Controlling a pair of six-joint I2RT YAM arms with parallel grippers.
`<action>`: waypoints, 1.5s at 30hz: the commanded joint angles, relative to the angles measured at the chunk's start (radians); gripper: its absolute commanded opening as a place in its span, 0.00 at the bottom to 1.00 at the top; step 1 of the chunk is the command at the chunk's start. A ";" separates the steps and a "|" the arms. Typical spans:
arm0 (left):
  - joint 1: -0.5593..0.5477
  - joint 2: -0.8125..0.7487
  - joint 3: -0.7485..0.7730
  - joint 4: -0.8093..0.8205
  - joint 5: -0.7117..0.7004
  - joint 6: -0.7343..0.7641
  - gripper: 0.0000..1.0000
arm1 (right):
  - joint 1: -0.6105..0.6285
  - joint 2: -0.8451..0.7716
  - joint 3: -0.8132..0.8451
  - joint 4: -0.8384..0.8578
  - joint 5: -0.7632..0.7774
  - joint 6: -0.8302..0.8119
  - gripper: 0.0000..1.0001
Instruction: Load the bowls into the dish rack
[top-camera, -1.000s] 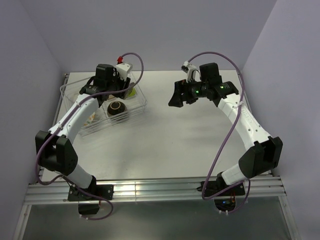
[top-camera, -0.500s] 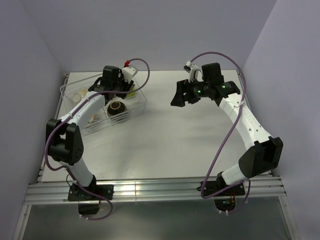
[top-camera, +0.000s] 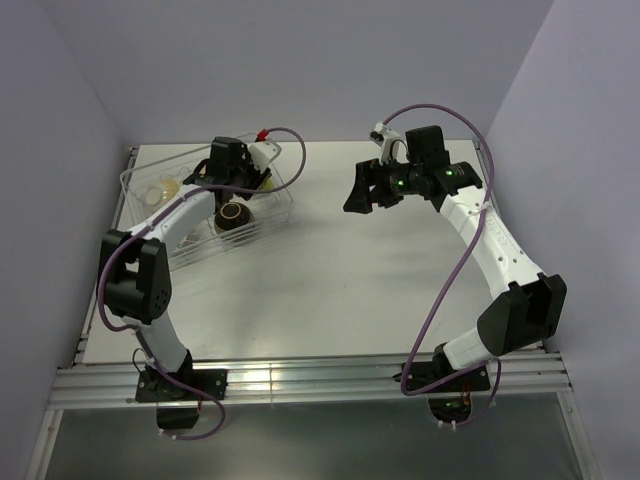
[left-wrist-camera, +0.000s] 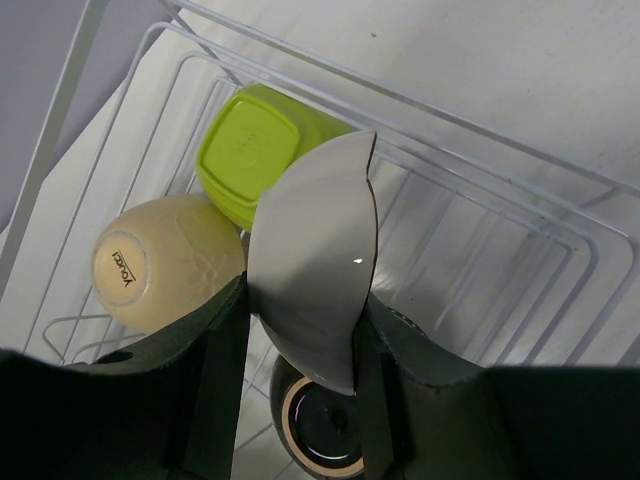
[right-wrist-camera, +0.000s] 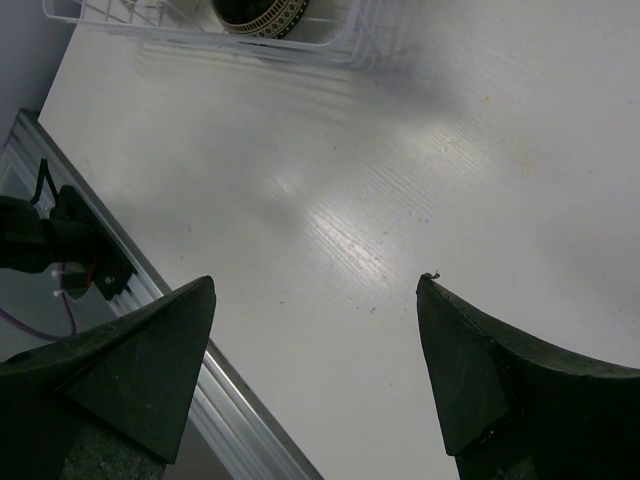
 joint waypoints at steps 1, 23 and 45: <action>0.002 0.001 -0.009 0.094 -0.006 0.067 0.00 | -0.011 -0.037 0.005 -0.003 -0.003 -0.017 0.88; 0.022 0.068 0.049 -0.013 0.023 0.064 0.05 | -0.017 -0.027 -0.009 -0.001 -0.006 -0.017 0.88; 0.146 0.228 0.411 -0.682 0.556 0.913 0.39 | -0.020 0.006 0.008 -0.044 -0.009 -0.072 0.88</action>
